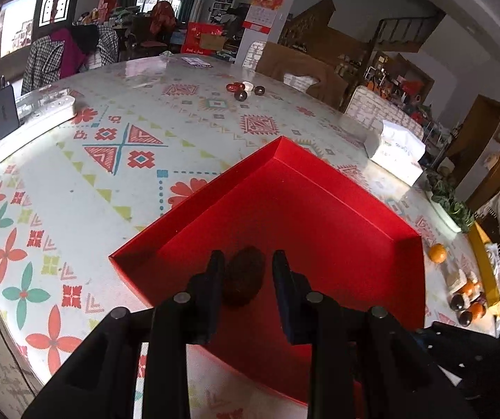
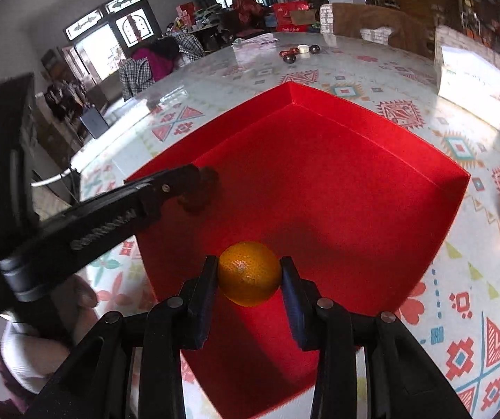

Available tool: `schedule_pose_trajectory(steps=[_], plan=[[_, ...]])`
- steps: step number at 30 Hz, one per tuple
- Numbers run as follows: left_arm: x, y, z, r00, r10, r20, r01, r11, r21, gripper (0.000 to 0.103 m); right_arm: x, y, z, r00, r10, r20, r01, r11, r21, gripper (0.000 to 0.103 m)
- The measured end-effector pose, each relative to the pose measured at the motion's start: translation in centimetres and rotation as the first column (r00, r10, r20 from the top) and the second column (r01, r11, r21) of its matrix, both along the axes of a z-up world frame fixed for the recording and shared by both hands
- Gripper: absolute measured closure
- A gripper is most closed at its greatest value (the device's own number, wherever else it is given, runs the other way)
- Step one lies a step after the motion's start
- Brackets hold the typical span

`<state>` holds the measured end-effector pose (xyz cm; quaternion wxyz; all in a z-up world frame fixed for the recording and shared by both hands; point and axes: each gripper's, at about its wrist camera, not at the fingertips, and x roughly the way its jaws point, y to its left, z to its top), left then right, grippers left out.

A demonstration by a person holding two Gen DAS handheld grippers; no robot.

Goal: Organize fruits
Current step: 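Carry the date and orange to the red tray, opening the left gripper over it, then release the orange into the tray with the right gripper while the left returns to the pile, then grasp an orange with the left gripper while the right gripper grasps another orange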

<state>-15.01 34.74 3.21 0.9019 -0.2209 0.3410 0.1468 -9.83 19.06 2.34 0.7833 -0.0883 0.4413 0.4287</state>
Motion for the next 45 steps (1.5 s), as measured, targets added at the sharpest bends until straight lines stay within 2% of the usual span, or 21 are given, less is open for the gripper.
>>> schedule_pose_trajectory(steps=[1,3,4,6,7,9,10,12,14,18,20,22,25,28,30,32,35,37,39,42,45], plan=[[-0.2,0.1,0.1,1.000,0.002,0.004,-0.002,1.000,-0.008,0.066,-0.1,0.2,-0.1,1.000,0.000,0.010,0.000,1.000,-0.003,0.063],[-0.8,0.3,0.7,1.000,0.017,0.022,-0.016,0.999,-0.028,0.049,-0.9,-0.1,0.5,1.000,-0.001,0.020,0.001,1.000,0.000,0.062],[-1.1,0.3,1.0,0.999,0.023,0.031,-0.022,0.999,-0.035,0.046,-1.1,0.0,0.7,1.000,-0.002,0.026,0.002,1.000,0.006,0.060],[-1.9,0.2,2.1,0.998,0.028,0.061,-0.025,0.999,-0.041,0.031,-1.4,-0.5,1.4,0.999,-0.004,0.043,0.003,1.000,0.028,0.054],[-2.1,0.0,2.5,0.997,0.028,0.071,-0.025,0.999,-0.039,0.027,-1.7,-0.9,2.0,0.998,-0.008,0.056,0.005,0.999,0.044,0.051],[-2.7,-1.1,3.7,0.994,0.027,0.106,-0.025,0.999,-0.021,0.012,-2.2,-1.9,3.0,0.996,-0.019,0.082,0.013,0.997,0.078,0.048],[-3.0,-1.7,4.2,0.991,0.006,0.136,-0.004,1.000,-0.017,0.011,-2.3,-2.8,3.6,0.995,-0.030,0.097,0.020,0.995,0.097,0.048],[-3.2,-3.3,5.0,0.983,-0.050,0.174,0.055,0.998,-0.020,0.010,-2.6,-4.4,4.5,0.991,-0.052,0.120,0.038,0.992,0.119,0.048],[-2.8,-5.2,5.5,0.977,-0.115,0.179,0.122,0.992,-0.029,0.010,-2.4,-6.9,5.2,0.986,-0.095,0.135,0.076,0.987,0.142,0.048],[-1.1,-10.3,5.6,0.964,-0.238,0.121,0.240,0.971,-0.008,0.010,-1.2,-13.4,5.9,0.969,-0.210,0.128,0.187,0.967,0.173,0.048],[-0.2,-12.7,5.4,0.947,-0.306,0.098,0.309,0.951,-0.016,0.012,-0.1,-17.7,5.8,0.943,-0.302,0.138,0.279,0.946,0.164,0.048],[0.6,-14.3,5.2,0.937,-0.338,0.085,0.341,0.940,-0.027,0.013,0.9,-21.4,5.5,0.914,-0.382,0.138,0.362,0.920,0.147,0.048],[2.1,-16.4,5.5,0.927,-0.366,0.086,0.370,0.928,-0.039,0.015,2.7,-27.8,4.2,0.861,-0.505,0.060,0.493,0.858,0.144,0.048],[3.9,-18.0,5.9,0.916,-0.391,0.089,0.395,0.918,-0.032,0.030,4.0,-31.9,2.8,0.826,-0.563,-0.027,0.560,0.815,0.152,0.048],[5.7,-19.0,5.7,0.908,-0.413,0.073,0.417,0.908,-0.044,0.044,4.7,-33.1,1.5,0.807,-0.587,-0.072,0.591,0.796,0.130,0.048],[7.8,-20.2,5.1,0.897,-0.438,0.056,0.442,0.893,-0.087,0.044,5.4,-33.3,0.6,0.799,-0.593,-0.101,0.601,0.790,0.117,0.048],[10.7,-21.3,3.9,0.897,-0.442,0.022,0.442,0.891,-0.101,0.044,5.9,-32.7,0.3,0.795,-0.601,-0.087,0.607,0.790,0.091,0.048],[13.0,-22.0,2.8,0.904,-0.427,-0.021,0.425,0.902,-0.080,0.044,6.6,-31.9,0.1,0.790,-0.610,-0.053,0.613,0.788,0.064,0.050],[14.9,-22.4,1.7,0.905,-0.423,-0.042,0.418,0.903,-0.096,0.044,7.1,-31.3,-0.2,0.788,-0.614,-0.036,0.615,0.787,0.046,0.053],[17.5,-22.5,0.0,0.913,-0.400,-0.078,0.392,0.914,-0.104,0.044,7.7,-30.5,-1.0,0.786,-0.618,-0.016,0.619,0.785,0.027,0.063],[19.2,-22.8,-0.9,0.913,-0.399,-0.087,0.389,0.914,-0.113,0.046,7.6,-30.6,-1.0,0.783,-0.622,0.003,0.621,0.783,0.033,0.063]])
